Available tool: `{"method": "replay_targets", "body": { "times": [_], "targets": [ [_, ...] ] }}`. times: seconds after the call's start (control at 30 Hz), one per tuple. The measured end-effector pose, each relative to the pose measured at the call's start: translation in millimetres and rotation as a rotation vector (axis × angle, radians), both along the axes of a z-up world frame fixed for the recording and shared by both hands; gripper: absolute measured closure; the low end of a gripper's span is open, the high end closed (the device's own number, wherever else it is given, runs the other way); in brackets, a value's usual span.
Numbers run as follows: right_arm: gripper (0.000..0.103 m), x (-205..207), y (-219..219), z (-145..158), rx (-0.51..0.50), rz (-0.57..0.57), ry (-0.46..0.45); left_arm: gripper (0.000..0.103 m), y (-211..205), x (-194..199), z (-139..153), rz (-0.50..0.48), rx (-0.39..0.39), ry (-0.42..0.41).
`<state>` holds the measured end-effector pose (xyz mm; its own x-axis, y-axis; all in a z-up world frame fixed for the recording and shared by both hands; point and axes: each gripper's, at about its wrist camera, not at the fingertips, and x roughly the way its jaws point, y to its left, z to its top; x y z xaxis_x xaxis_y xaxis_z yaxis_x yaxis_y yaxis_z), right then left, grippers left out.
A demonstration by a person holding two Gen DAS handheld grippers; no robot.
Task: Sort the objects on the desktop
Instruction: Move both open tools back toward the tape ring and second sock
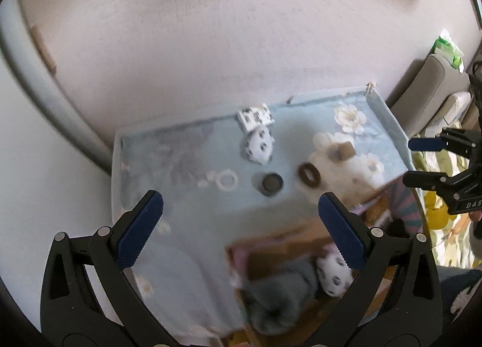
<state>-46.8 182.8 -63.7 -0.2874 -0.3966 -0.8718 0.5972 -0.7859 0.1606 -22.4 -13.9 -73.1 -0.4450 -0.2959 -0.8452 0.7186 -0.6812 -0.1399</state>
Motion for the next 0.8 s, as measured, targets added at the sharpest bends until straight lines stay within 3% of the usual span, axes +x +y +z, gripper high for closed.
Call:
{"method": "replay_targets", "body": {
  "times": [0.17,0.37,0.6,0.8],
  "targets": [
    [0.04,-38,-29,2,-0.02,-0.001,-0.035,0.001,-49,-13,-9,-0.032,-0.055,-0.047],
    [0.04,-85,-69,-13,-0.014,-0.004,-0.081,0.001,-96,-26,-49,-0.057,-0.017,-0.072],
    [0.04,-129,-108,-63,0.005,-0.057,-0.188,0.007,-102,-30,-111,-0.128,0.039,-0.074],
    [0.04,-149,-130,-104,0.019,-0.123,-0.274,0.007,-88,-34,-136,-0.205,0.037,-0.037]
  ]
}}
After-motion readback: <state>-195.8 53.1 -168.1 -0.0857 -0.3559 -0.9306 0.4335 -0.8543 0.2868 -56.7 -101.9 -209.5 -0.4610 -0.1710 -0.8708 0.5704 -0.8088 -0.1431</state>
